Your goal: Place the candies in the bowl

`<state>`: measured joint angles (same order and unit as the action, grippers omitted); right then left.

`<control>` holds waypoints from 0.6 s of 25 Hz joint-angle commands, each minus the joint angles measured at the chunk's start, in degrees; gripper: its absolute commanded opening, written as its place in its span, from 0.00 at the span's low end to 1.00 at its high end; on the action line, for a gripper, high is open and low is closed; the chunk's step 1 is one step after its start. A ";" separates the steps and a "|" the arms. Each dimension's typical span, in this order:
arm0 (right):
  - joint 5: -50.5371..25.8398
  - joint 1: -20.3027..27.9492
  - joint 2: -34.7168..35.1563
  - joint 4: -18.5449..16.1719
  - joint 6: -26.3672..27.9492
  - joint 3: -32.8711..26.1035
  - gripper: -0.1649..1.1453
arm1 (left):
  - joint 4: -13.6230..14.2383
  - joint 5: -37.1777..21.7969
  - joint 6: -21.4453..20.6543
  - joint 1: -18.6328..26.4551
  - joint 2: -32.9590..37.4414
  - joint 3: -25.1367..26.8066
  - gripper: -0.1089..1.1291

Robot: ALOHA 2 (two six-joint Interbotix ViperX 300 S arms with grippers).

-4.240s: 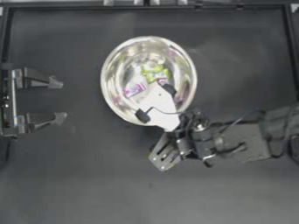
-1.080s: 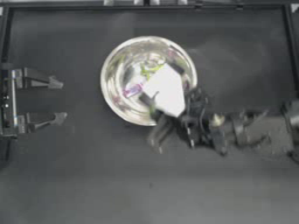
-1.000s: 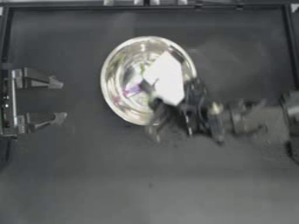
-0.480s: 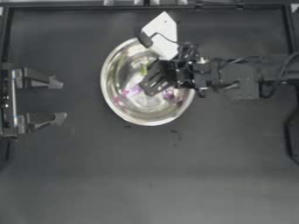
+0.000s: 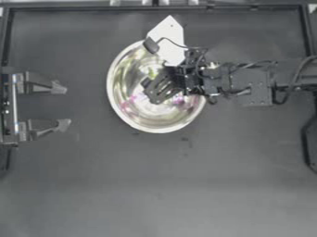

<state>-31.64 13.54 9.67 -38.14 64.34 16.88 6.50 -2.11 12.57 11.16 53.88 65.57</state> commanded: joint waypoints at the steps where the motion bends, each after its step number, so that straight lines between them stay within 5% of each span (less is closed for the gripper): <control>1: 0.44 -0.18 -1.76 -0.44 -0.09 -0.44 0.88 | -0.09 0.18 0.09 -0.09 -0.97 -1.14 0.92; 15: 11.25 -2.64 -19.42 -3.43 -1.67 13.27 0.88 | -0.09 0.26 -0.09 -0.09 -0.70 -1.05 0.92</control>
<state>-21.45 11.60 -5.80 -40.43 63.02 29.00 6.42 -2.20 12.57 11.07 53.88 65.48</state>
